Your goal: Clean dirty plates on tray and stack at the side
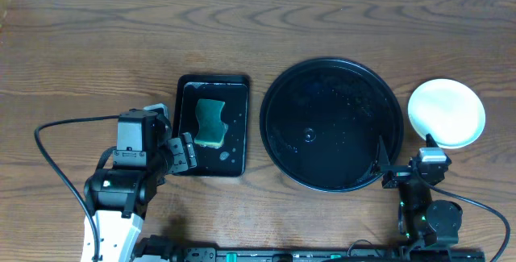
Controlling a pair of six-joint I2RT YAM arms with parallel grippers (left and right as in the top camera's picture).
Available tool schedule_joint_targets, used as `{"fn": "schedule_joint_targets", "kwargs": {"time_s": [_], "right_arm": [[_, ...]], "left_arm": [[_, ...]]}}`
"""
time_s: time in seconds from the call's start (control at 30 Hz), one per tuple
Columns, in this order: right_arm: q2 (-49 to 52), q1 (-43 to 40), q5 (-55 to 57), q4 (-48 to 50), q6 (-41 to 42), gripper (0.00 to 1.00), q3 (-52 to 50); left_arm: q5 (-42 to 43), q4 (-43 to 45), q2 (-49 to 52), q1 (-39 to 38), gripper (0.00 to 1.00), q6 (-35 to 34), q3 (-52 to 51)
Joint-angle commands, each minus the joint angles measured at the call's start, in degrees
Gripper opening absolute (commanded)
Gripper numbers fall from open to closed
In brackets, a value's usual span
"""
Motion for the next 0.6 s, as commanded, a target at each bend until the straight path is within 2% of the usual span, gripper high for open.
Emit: {"fn": "schedule_joint_targets", "kwargs": {"time_s": [0.0,0.2,0.57], "right_arm": [[-0.4,0.6,0.6,-0.3,-0.6,0.99,-0.1],[-0.4,0.6,0.6,-0.3,-0.7,0.99,-0.1],[-0.4,0.6,0.6,-0.3,-0.7,0.99,-0.1]], "left_arm": [[-0.3,0.0,0.1,-0.1,0.82,0.7,-0.2],[-0.3,0.0,-0.3,-0.2,0.82,0.7,-0.2],[-1.2,-3.3,-8.7,-0.3,0.82,0.8,-0.2]]}}
